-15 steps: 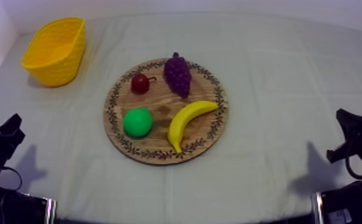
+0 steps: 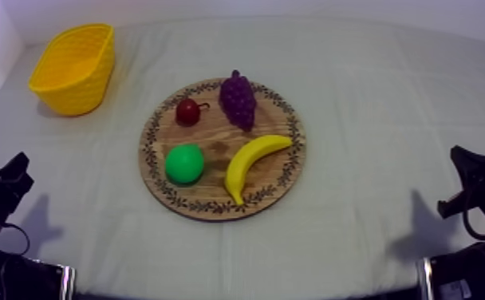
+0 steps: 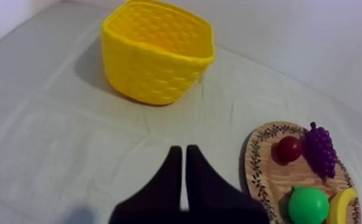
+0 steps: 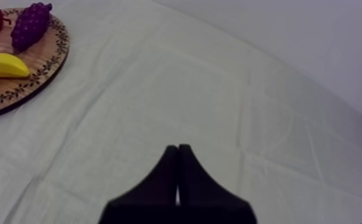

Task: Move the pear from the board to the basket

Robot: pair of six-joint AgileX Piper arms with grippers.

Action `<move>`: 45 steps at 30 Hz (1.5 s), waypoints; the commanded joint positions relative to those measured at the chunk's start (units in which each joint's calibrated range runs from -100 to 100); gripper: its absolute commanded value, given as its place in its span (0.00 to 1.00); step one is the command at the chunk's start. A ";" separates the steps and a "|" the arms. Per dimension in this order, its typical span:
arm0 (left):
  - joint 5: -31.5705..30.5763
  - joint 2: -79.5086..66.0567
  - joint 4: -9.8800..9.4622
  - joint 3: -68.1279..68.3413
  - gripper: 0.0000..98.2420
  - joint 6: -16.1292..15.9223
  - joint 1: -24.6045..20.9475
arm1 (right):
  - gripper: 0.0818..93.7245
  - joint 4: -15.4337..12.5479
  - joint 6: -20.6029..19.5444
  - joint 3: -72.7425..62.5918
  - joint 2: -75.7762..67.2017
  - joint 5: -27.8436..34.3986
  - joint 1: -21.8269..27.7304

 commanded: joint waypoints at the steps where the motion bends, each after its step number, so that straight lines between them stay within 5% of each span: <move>1: 0.03 -0.02 0.01 0.05 0.00 0.02 -0.01 | 0.00 0.00 0.01 -0.02 -0.03 -0.01 0.01; 6: 0.79 -0.02 -0.09 -0.11 0.00 0.17 -0.01 | 0.00 0.00 0.01 -0.02 -0.03 -0.01 0.01; 14: 3.31 0.37 0.65 -1.28 0.00 -6.74 1.73 | 0.00 0.00 0.02 -0.02 -0.03 -0.01 0.01; 23: 5.51 11.55 13.92 -5.18 0.00 -17.32 2.06 | 0.00 0.00 -0.02 -0.02 -0.03 -0.01 0.01; 27: 8.45 17.89 17.11 -8.78 0.00 -19.69 2.03 | 0.00 0.00 -0.02 -0.02 -0.03 -0.01 0.01; 34: 18.59 30.15 18.16 -19.76 0.00 -17.91 1.40 | 0.00 0.00 0.02 -0.02 -0.03 -0.01 0.01; 45: 38.11 48.15 16.73 -39.74 0.00 -15.08 0.29 | 0.00 0.00 0.01 -0.02 -0.03 -0.01 0.01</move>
